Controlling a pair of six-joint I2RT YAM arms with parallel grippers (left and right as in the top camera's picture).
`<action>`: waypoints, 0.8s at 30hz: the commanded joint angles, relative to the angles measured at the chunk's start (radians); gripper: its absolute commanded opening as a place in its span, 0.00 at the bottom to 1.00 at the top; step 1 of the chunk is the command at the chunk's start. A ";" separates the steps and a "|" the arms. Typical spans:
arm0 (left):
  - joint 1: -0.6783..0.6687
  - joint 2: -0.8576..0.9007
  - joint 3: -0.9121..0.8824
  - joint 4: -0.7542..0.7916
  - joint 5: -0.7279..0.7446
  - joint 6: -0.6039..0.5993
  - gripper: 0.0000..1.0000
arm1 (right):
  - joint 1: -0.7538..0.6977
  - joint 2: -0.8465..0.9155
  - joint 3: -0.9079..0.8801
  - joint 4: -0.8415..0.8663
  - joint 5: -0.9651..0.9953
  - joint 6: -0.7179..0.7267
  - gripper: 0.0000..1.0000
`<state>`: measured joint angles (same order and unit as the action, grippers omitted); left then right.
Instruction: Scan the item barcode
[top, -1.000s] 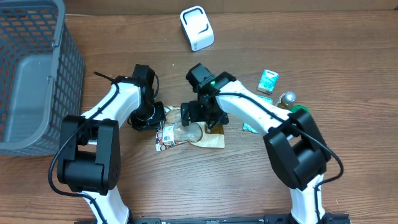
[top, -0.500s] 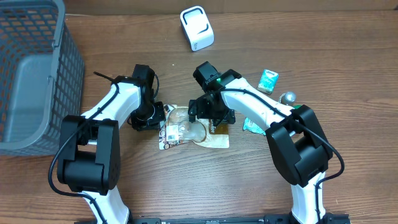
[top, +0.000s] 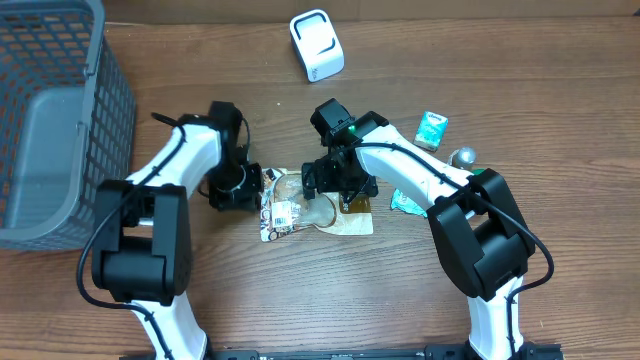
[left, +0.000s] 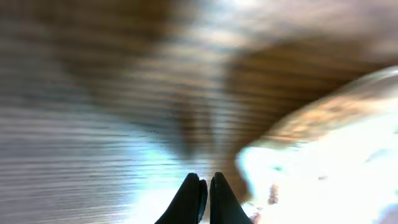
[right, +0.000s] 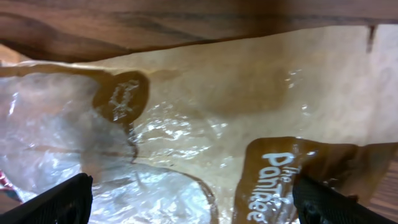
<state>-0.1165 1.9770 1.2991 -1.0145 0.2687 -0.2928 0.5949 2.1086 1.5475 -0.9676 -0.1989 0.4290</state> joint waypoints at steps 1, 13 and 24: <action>0.039 -0.032 0.085 -0.005 0.204 0.091 0.04 | -0.008 -0.029 0.011 0.011 -0.031 -0.022 1.00; -0.018 -0.018 -0.052 0.166 0.186 0.026 0.04 | -0.008 -0.029 0.011 0.018 -0.031 -0.023 1.00; -0.032 -0.018 -0.148 0.268 0.105 -0.037 0.04 | -0.039 -0.128 0.085 -0.069 0.010 -0.068 1.00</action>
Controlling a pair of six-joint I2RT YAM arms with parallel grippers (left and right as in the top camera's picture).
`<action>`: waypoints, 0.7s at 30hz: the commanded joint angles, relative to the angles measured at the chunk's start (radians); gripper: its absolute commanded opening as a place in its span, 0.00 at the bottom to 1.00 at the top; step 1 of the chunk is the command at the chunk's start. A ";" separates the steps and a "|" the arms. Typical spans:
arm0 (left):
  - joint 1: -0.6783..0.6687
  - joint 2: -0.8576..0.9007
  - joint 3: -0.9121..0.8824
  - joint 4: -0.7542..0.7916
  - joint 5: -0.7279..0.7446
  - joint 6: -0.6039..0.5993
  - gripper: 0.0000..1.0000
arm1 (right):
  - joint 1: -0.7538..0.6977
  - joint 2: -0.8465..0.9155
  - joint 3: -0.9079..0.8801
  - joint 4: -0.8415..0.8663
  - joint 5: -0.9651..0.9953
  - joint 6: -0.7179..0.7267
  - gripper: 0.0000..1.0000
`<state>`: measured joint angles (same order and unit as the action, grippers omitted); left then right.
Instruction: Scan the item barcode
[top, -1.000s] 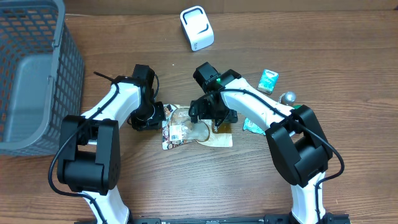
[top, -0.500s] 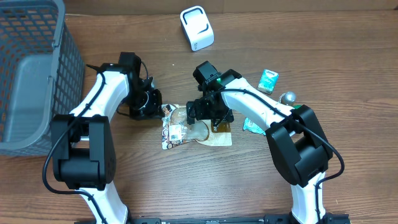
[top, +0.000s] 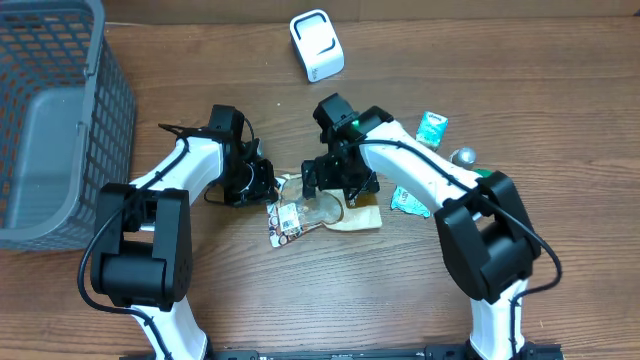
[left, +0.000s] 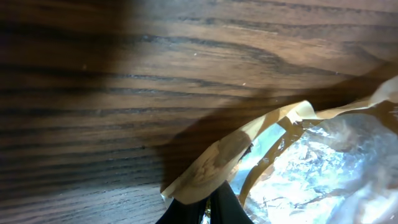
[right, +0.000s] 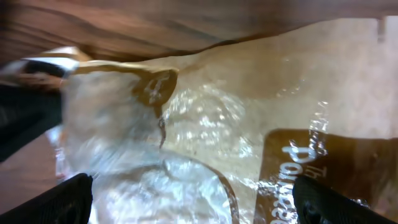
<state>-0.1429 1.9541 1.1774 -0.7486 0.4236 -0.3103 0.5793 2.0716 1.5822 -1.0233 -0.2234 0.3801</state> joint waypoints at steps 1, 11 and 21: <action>-0.008 0.005 -0.027 0.005 -0.051 -0.019 0.04 | -0.027 -0.100 0.050 -0.019 0.051 -0.018 1.00; -0.008 0.005 -0.027 0.018 -0.054 -0.032 0.04 | -0.051 -0.090 -0.013 -0.054 0.062 -0.001 1.00; -0.008 0.005 -0.027 0.017 -0.057 -0.034 0.04 | -0.034 -0.048 -0.166 0.140 -0.068 0.030 1.00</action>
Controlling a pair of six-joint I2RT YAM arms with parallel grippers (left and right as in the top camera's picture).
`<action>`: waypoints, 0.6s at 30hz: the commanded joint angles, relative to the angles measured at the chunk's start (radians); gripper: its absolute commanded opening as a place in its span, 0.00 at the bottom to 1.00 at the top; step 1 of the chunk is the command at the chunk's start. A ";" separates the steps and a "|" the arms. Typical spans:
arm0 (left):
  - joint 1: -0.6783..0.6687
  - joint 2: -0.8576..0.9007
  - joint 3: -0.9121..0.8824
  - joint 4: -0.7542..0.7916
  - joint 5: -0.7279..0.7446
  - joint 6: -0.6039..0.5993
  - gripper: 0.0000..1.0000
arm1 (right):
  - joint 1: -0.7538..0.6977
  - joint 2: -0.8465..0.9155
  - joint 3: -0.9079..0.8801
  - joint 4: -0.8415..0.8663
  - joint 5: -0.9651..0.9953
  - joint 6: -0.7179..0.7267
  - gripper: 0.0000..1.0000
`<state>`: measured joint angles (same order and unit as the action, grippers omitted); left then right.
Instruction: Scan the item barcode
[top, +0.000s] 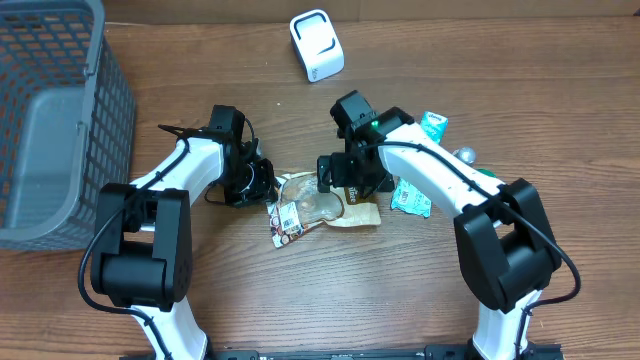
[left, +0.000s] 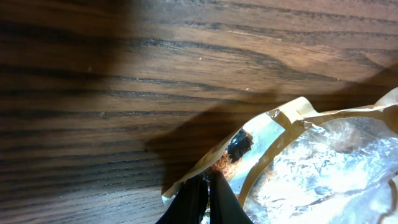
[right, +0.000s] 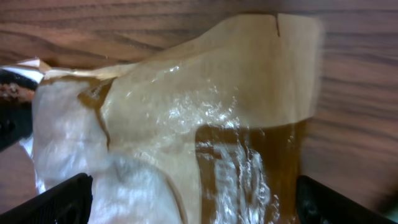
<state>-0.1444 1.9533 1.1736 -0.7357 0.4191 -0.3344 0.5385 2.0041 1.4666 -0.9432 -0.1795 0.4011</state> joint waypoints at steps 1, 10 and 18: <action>-0.007 0.006 -0.023 0.004 -0.053 -0.010 0.04 | 0.012 0.019 -0.066 0.091 -0.154 0.010 1.00; -0.007 0.006 -0.023 0.004 -0.053 -0.010 0.04 | 0.039 0.019 -0.185 0.325 -0.310 0.096 1.00; -0.007 0.006 -0.023 0.004 -0.053 -0.010 0.04 | 0.029 0.019 -0.188 0.442 -0.482 0.097 0.89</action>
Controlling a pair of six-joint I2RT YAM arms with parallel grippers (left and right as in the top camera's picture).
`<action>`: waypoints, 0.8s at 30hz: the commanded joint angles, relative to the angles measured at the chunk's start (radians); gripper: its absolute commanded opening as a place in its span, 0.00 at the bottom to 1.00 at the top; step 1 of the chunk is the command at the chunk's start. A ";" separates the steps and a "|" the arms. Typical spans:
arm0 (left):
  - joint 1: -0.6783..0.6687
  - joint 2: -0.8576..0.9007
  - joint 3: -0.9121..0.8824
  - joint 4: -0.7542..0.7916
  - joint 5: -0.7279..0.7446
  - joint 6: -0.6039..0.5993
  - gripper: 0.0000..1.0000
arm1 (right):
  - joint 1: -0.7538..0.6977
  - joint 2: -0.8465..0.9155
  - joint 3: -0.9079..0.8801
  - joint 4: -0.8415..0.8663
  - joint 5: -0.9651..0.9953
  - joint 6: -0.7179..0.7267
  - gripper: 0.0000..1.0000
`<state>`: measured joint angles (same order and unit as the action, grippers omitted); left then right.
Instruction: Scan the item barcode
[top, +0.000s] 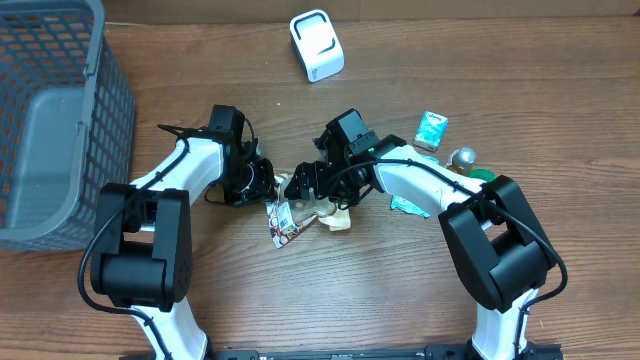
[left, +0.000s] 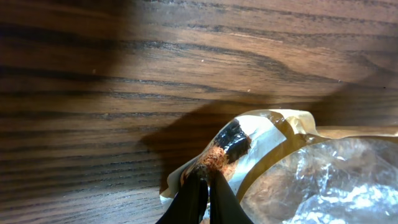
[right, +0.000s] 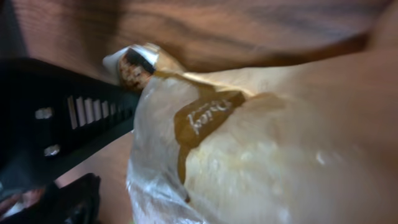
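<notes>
The item is a tan and clear plastic snack bag lying crumpled at the table's middle, with a white barcode label at its near left end. My left gripper is at the bag's left corner. In the left wrist view the left gripper is shut on that curled corner of the bag. My right gripper hangs tilted over the bag's left part, right beside the left one. The bag fills the right wrist view. One right finger shows far out at the lower left, the other is hidden.
A white scanner stands at the back centre. A grey mesh basket takes up the left side. To the right of the bag lie a teal packet, a silver ball and a teal wrapper.
My right gripper has moved left, from the bag's right part to its left end beside the left gripper. The bag is more bunched up and shorter. The left gripper still holds the corner.
My left gripper was shut at the bag's left edge and the right one open over its middle. Then the left was shut on the bag's corner, slightly farther back. The right gripper stood over the bag's right end, and now it is over the left end.
</notes>
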<state>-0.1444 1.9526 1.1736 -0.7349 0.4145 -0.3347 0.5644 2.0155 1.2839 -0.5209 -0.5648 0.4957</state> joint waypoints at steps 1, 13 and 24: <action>-0.007 0.006 -0.023 0.003 -0.049 -0.010 0.04 | 0.003 0.008 -0.006 0.019 -0.081 0.002 0.89; -0.007 0.006 -0.023 0.005 -0.048 -0.009 0.04 | 0.038 0.017 -0.018 0.093 -0.039 0.002 0.72; -0.007 0.006 -0.024 0.005 -0.052 -0.009 0.04 | 0.029 0.017 -0.018 0.081 -0.040 -0.029 0.50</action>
<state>-0.1444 1.9522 1.1736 -0.7322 0.4110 -0.3347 0.5850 2.0228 1.2694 -0.4400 -0.5873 0.4808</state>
